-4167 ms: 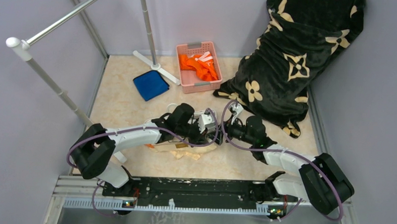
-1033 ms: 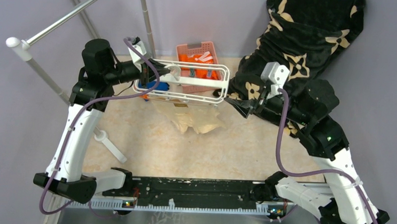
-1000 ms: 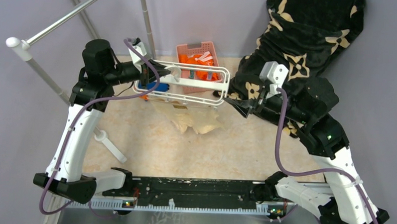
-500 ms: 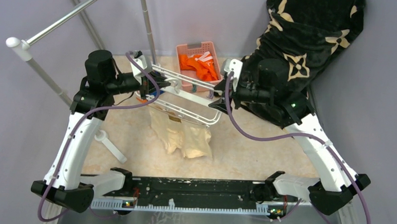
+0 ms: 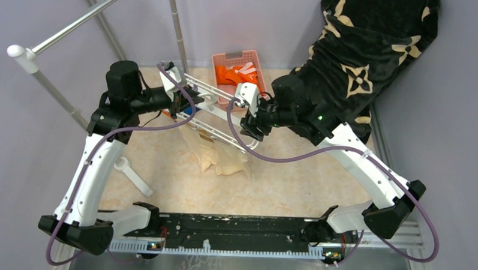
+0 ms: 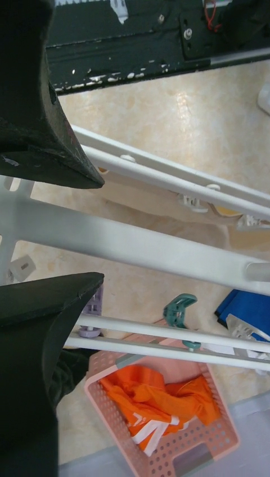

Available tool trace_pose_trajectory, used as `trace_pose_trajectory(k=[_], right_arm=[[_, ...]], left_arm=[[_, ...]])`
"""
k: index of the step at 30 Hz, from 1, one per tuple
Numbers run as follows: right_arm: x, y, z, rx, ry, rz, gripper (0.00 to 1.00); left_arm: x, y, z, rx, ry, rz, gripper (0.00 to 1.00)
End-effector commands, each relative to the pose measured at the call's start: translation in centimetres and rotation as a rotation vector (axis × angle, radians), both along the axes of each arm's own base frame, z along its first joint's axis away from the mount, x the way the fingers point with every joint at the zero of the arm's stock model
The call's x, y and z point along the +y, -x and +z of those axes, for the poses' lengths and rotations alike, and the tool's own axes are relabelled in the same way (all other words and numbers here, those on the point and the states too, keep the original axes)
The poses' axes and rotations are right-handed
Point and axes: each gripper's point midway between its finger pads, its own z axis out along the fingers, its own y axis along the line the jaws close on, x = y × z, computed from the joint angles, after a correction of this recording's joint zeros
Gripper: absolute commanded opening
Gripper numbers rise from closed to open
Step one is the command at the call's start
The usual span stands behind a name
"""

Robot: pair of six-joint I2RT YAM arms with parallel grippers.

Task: Clip the underwear to the hanger
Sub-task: Move the clothesline to the center of the board.

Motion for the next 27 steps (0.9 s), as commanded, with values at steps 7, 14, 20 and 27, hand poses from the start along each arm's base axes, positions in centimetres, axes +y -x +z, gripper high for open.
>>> trace_pose_trajectory(k=[7, 14, 20, 27], right_arm=[[-0.1, -2.2, -2.0, -0.079, 0.083, -0.099, 0.55], [-0.1, -2.7, -2.9, -0.1, 0.08, -0.113, 0.47], [0.3, -2.5, -1.3, -0.127, -0.013, -0.118, 0.13], [0.8, -3.0, 0.1, -0.101, -0.091, -0.176, 0.0]], left_arm=[[-0.2, -0.2, 2.6, -0.116, 0.018, -0.01, 0.0], [-0.2, 0.1, 2.7, -0.124, 0.026, -0.017, 0.0], [-0.3, 0.6, 2.9, -0.12, 0.048, -0.021, 0.08], [0.4, 0.8, 3.3, -0.14, 0.077, 0.038, 0.53]])
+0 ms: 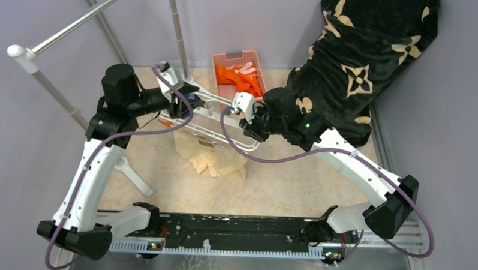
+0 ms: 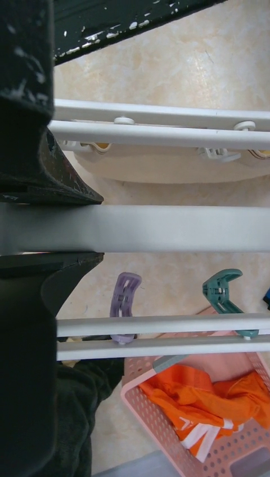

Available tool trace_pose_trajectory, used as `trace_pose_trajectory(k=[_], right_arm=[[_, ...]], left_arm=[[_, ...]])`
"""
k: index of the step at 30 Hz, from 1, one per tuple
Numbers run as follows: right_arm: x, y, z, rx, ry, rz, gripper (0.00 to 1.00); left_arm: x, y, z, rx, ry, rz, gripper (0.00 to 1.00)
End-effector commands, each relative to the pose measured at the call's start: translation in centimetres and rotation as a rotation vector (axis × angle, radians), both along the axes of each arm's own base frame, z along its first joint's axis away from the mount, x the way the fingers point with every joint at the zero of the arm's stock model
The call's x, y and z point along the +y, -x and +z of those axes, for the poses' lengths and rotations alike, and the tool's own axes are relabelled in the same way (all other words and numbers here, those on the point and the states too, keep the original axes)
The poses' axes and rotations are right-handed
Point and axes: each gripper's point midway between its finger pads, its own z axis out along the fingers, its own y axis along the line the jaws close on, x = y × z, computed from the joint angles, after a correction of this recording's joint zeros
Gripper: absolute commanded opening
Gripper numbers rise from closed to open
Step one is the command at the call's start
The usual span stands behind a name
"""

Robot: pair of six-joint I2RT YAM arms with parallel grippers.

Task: Clip the underwear to the hanger
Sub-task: Move the clothesline to the center of the board.

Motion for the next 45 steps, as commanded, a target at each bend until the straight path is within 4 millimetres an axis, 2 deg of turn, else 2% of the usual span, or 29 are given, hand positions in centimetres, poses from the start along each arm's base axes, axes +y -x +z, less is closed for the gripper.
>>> trace_pose_trajectory(k=[1, 2, 4, 8, 10, 14, 20, 22, 25, 32, 38, 45], right_arm=[[1.5, -0.8, 5.8, -0.092, -0.194, -0.033, 0.0], [1.6, -0.8, 6.0, -0.087, -0.207, -0.039, 0.0], [1.9, -1.0, 6.5, -0.082, -0.237, -0.052, 0.0], [2.5, -2.2, 8.1, -0.085, -0.324, -0.111, 0.0], [3.0, -3.0, 9.2, -0.083, -0.37, -0.147, 0.0], [4.3, -5.2, 11.3, -0.07, -0.458, -0.229, 0.0], [7.7, -8.4, 14.2, -0.038, -0.533, -0.266, 0.0], [9.0, -9.5, 15.9, -0.052, -0.566, -0.264, 0.0], [11.1, -11.4, 16.7, -0.061, -0.589, -0.253, 0.0], [15.2, -14.1, 21.5, -0.127, -0.707, -0.216, 0.0], [17.7, -15.0, 25.2, -0.209, -0.898, -0.177, 0.0], [20.7, -14.1, 27.3, -0.335, -1.014, -0.111, 0.0]], left_arm=[[0.6, 1.0, 3.3, -0.13, 0.058, 0.033, 0.6], [0.9, 1.0, 3.5, -0.139, 0.066, 0.055, 0.68], [1.7, 0.8, 4.2, -0.167, 0.087, 0.12, 0.76], [4.2, 0.6, 6.2, -0.247, 0.187, 0.296, 0.79], [6.1, 1.0, 7.3, -0.27, 0.272, 0.409, 0.79], [8.7, 2.7, 7.4, -0.267, 0.376, 0.534, 0.81], [11.1, 4.2, 3.6, -0.087, 0.494, 0.683, 0.81], [12.0, 4.9, 2.1, -0.041, 0.528, 0.732, 0.81], [13.6, 5.6, -0.5, 0.053, 0.591, 0.83, 0.81], [13.7, 6.9, -5.7, 0.161, 0.598, 0.853, 0.8], [13.5, 7.1, -7.2, 0.19, 0.56, 0.848, 0.8], [13.2, 7.0, -7.6, 0.212, 0.571, 0.839, 0.8]])
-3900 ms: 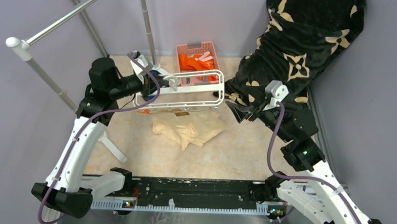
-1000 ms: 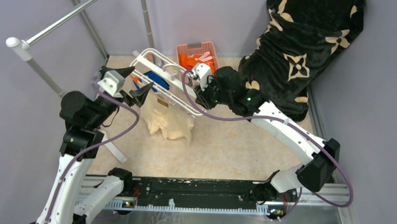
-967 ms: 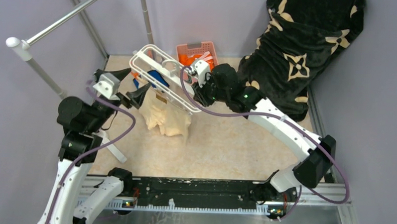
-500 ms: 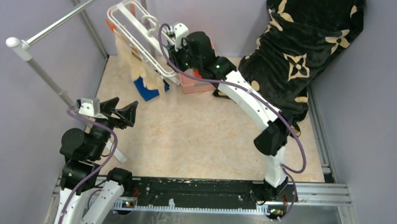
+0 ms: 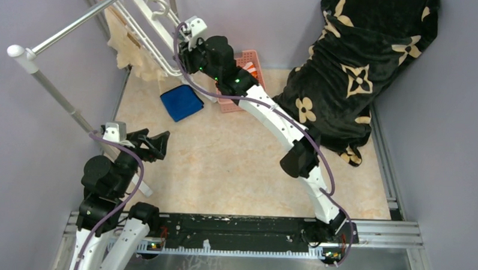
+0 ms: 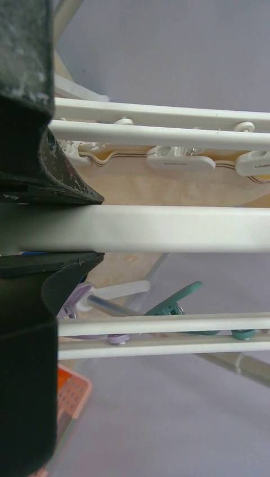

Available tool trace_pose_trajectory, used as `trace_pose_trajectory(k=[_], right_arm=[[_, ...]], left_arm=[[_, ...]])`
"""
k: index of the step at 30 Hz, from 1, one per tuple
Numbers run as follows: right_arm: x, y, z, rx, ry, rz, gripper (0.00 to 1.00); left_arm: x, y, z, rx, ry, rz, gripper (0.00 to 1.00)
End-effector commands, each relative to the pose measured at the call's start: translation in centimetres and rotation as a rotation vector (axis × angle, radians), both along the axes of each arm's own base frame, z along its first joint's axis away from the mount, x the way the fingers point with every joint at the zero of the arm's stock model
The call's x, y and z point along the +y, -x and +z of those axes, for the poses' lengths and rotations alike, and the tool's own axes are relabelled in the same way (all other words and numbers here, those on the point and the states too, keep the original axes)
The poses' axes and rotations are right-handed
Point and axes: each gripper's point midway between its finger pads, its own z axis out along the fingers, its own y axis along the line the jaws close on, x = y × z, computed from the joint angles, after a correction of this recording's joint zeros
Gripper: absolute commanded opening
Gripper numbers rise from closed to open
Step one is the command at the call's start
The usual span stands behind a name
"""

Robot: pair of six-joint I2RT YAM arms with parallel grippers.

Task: Clip the underwear to the hanger
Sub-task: Move the clothesline to the center of the board.

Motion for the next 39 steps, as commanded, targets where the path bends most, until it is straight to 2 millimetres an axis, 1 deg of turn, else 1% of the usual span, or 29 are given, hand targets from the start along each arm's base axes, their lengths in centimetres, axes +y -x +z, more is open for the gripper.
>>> trace_pose_trajectory(k=[1, 4, 7, 11, 13, 14, 15, 16, 17, 18, 19, 22, 23, 25, 28, 29, 30, 31, 35, 37, 39], right_arm=[[0.3, 3.3, 13.8, -0.32, -0.343, 0.03, 0.0], [0.7, 3.2, 13.3, -0.319, -0.335, 0.019, 0.0], [0.2, 2.6, 12.4, -0.311, -0.288, -0.019, 0.0], [-0.4, 2.8, 12.8, -0.336, -0.27, -0.029, 0.0], [-0.5, 2.8, 12.3, -0.318, -0.246, -0.031, 0.0], [-0.6, 2.6, 11.5, -0.293, -0.217, -0.04, 0.0], [-0.9, 2.7, 11.1, -0.274, -0.196, -0.046, 0.0], [-1.7, 3.1, 11.4, -0.264, -0.185, -0.053, 0.0], [-2.2, 3.3, 10.8, -0.247, -0.164, -0.062, 0.0], [-3.1, 3.7, 10.8, -0.24, -0.156, -0.074, 0.0], [-3.5, 3.8, 9.2, -0.216, -0.126, -0.084, 0.0], [-5.5, 5.1, 7.9, -0.198, -0.1, -0.095, 0.0], [-6.2, 5.5, 7.7, -0.194, -0.092, -0.096, 0.0], [-7.3, 6.2, 6.5, -0.178, -0.066, -0.096, 0.0], [-8.8, 7.4, 5.4, -0.162, -0.05, -0.093, 0.0], [-9.1, 7.6, 4.7, -0.152, -0.039, -0.091, 0.0], [-9.9, 8.4, 5.2, -0.157, -0.046, -0.09, 0.0], [-10.4, 8.8, 5.0, -0.153, -0.042, -0.087, 0.0], [-11.9, 10.0, 3.7, -0.131, -0.024, -0.082, 0.0], [-12.5, 10.6, 3.3, -0.123, -0.018, -0.079, 0.0], [-13.0, 11.2, 3.5, -0.118, -0.026, -0.072, 0.0]], left_arm=[[-0.2, 0.1, -0.2, 0.003, 0.027, -0.007, 0.8], [0.0, -0.1, 0.2, -0.014, 0.028, 0.004, 0.8], [0.5, -0.3, 1.1, -0.034, 0.027, 0.034, 0.79], [0.8, -0.8, 1.7, -0.048, 0.001, 0.054, 0.79], [1.1, -0.9, 2.1, -0.05, -0.008, 0.069, 0.79], [1.3, -0.9, 2.4, -0.051, -0.013, 0.081, 0.79], [2.1, -0.9, 2.5, -0.047, -0.011, 0.124, 0.78], [3.2, -0.9, 2.6, -0.037, 0.002, 0.185, 0.78], [4.4, -0.7, 2.7, -0.028, 0.013, 0.252, 0.78], [5.7, -0.4, 2.8, -0.018, 0.025, 0.325, 0.78], [7.3, 0.1, 2.8, -0.006, 0.04, 0.41, 0.77], [11.5, 2.1, 2.6, 0.023, 0.068, 0.642, 0.76], [12.6, 2.8, 2.8, 0.025, 0.064, 0.698, 0.75], [14.5, 4.1, 3.0, 0.033, 0.033, 0.804, 0.75], [17.2, 5.9, 2.9, 0.064, -0.029, 0.982, 0.77], [17.8, 6.3, 3.0, 0.067, -0.043, 1.025, 0.78], [18.1, 6.5, 3.2, 0.065, -0.059, 1.046, 0.78], [18.2, 6.4, 3.4, 0.059, -0.075, 1.055, 0.78], [17.8, 4.3, 3.5, 0.052, -0.148, 1.065, 0.85], [17.8, 3.6, 3.7, 0.064, -0.166, 1.099, 0.86], [18.0, 3.2, 4.2, 0.063, -0.186, 1.141, 0.88]])
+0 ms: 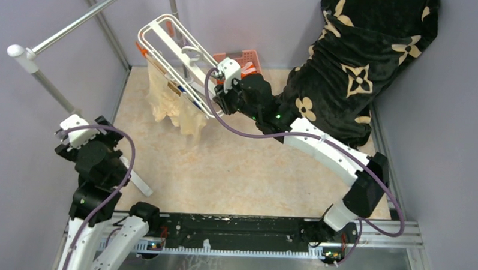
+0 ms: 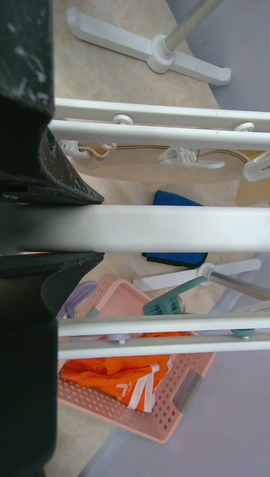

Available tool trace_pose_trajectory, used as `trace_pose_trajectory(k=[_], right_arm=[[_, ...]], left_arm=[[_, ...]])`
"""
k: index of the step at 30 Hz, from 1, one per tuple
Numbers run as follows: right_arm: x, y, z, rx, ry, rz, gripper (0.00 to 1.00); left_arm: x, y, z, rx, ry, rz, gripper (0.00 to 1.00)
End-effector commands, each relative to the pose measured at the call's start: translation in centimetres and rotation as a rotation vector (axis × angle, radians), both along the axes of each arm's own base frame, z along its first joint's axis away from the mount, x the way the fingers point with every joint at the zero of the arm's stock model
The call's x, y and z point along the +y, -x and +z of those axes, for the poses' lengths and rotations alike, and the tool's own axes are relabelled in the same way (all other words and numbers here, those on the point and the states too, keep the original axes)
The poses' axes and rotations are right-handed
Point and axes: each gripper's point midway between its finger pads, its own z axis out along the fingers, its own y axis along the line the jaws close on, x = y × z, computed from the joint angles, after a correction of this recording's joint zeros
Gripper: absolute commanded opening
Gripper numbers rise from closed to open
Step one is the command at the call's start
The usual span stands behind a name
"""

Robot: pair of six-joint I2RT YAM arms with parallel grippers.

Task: Clip the underwear to the hanger
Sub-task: Move the clothesline to the center of the board.

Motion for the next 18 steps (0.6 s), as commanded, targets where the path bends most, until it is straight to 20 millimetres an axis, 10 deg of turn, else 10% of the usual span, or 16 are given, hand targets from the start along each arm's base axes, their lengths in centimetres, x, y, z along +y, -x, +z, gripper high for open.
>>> trace_pose_trajectory(k=[1, 13, 18], right_arm=[[-1.7, 1.6, 10.3, -0.182, -0.256, 0.014, 0.0], [-1.5, 2.7, 9.1, -0.143, -0.241, 0.061, 0.0], [-1.6, 3.2, 8.9, -0.127, -0.247, 0.074, 0.0]], left_arm=[[0.9, -0.6, 1.3, 0.017, -0.059, 0.12, 0.88], [1.5, -3.9, 2.5, 0.017, -0.204, 0.183, 0.92], [5.7, -6.5, 2.0, 0.057, -0.109, 0.205, 0.94]])
